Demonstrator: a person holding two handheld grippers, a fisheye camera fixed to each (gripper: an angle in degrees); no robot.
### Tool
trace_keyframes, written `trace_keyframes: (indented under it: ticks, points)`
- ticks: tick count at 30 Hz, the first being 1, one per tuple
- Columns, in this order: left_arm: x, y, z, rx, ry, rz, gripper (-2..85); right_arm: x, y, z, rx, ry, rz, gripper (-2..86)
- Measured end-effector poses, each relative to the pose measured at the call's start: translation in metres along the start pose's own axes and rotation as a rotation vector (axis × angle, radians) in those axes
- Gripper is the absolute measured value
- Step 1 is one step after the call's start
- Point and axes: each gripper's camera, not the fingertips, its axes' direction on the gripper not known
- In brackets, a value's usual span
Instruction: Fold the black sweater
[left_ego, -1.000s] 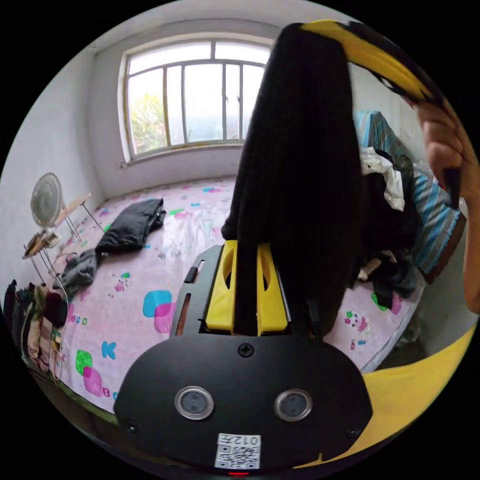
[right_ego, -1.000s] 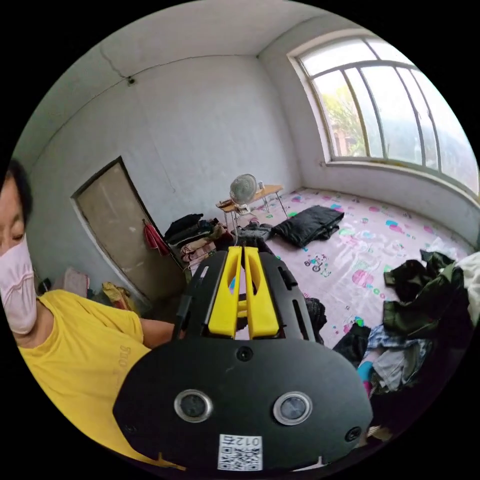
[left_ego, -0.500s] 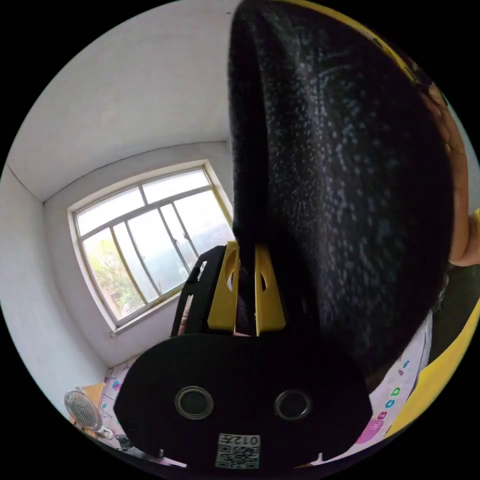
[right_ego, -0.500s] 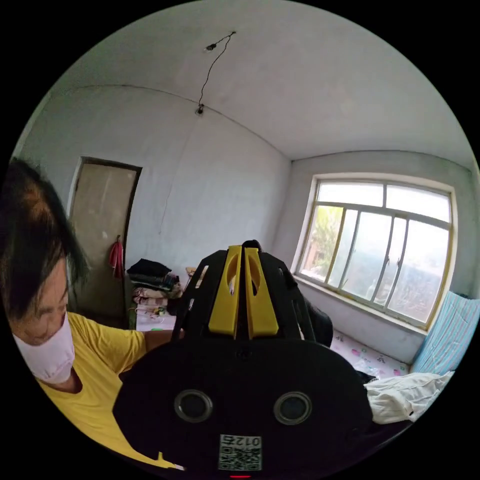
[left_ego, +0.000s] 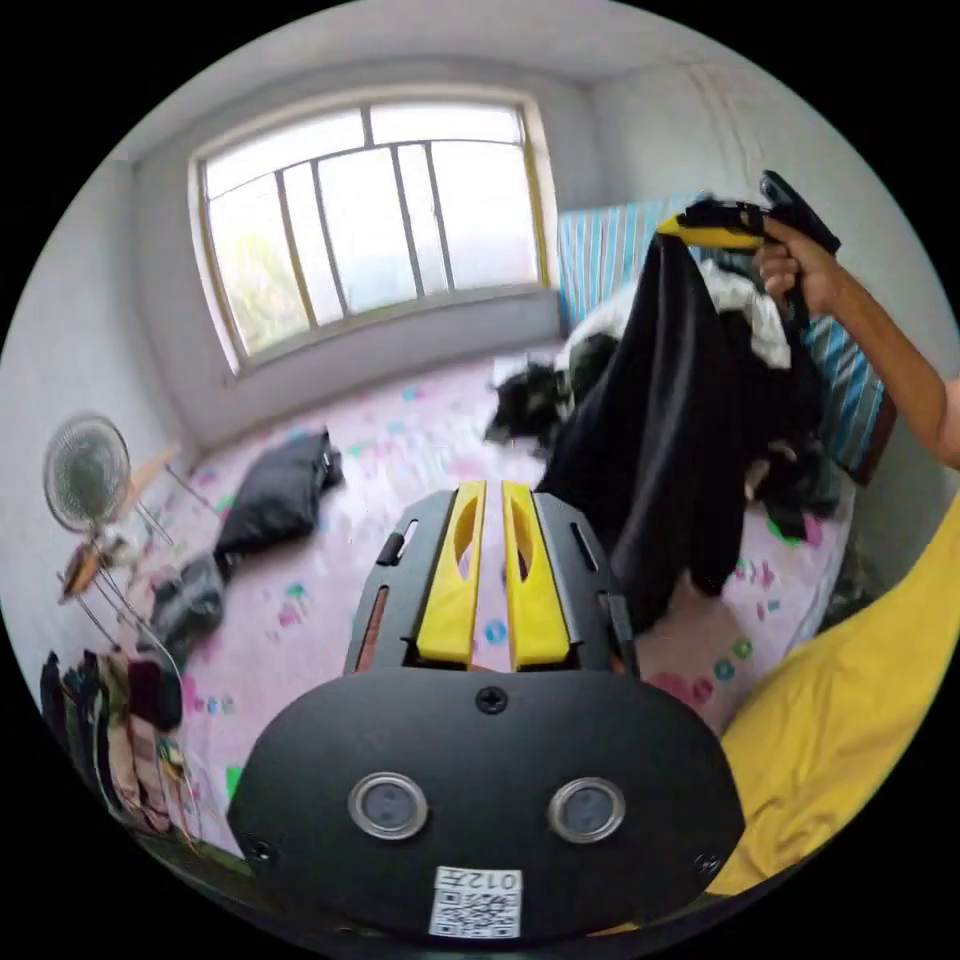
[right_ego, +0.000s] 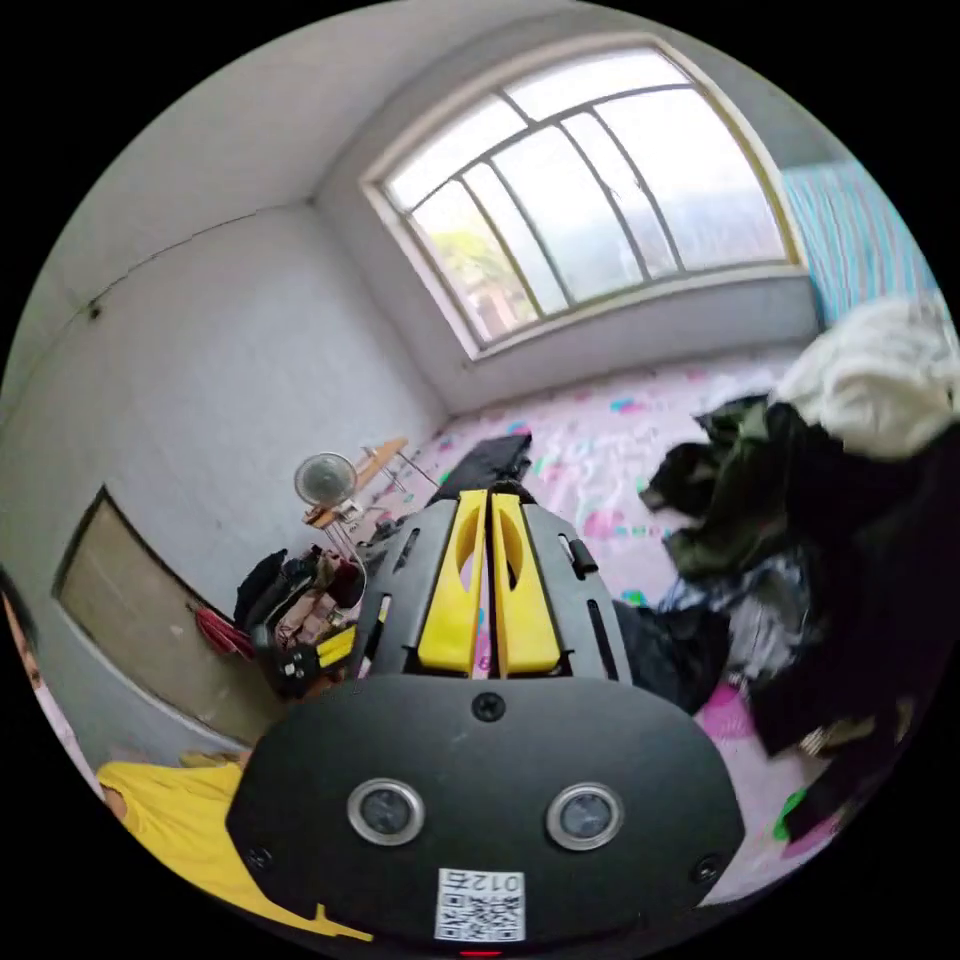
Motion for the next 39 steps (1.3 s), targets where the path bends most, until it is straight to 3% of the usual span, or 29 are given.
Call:
trace_keyframes:
  ticks: [2,5,12,21,26,31,36,39]
  points:
    - [0.041,0.051,0.048,-0.219,0.026,0.034,4.7,0.043,0.01,0.012,-0.017,-0.005,0.138,1.1]
    - [0.09,0.09,0.084,-0.365,0.085,0.051,6.7,0.078,0.008,0.008,-0.006,0.027,0.21,1.1]
    - [0.138,0.07,0.135,-0.377,-0.085,0.135,10.2,0.087,-0.04,-0.037,0.001,-0.007,0.16,1.2]
    - [0.153,0.01,0.196,-0.402,-0.016,0.477,11.8,0.094,-0.071,-0.105,-0.02,-0.069,0.125,1.2]
    - [0.167,-0.003,0.214,-0.496,0.046,0.607,6.0,0.104,-0.076,-0.15,-0.001,-0.079,0.142,1.3]
    - [0.137,-0.015,0.197,-0.525,0.071,0.394,2.0,0.122,-0.07,-0.217,0.066,-0.079,0.198,1.3]
    - [0.064,-0.043,0.114,-0.291,0.075,0.108,0.6,0.133,-0.064,-0.294,0.175,-0.087,0.22,1.1]
    - [0.022,-0.065,0.041,-0.093,-0.011,-0.003,0.5,0.133,-0.063,-0.345,0.258,-0.129,0.214,1.0]
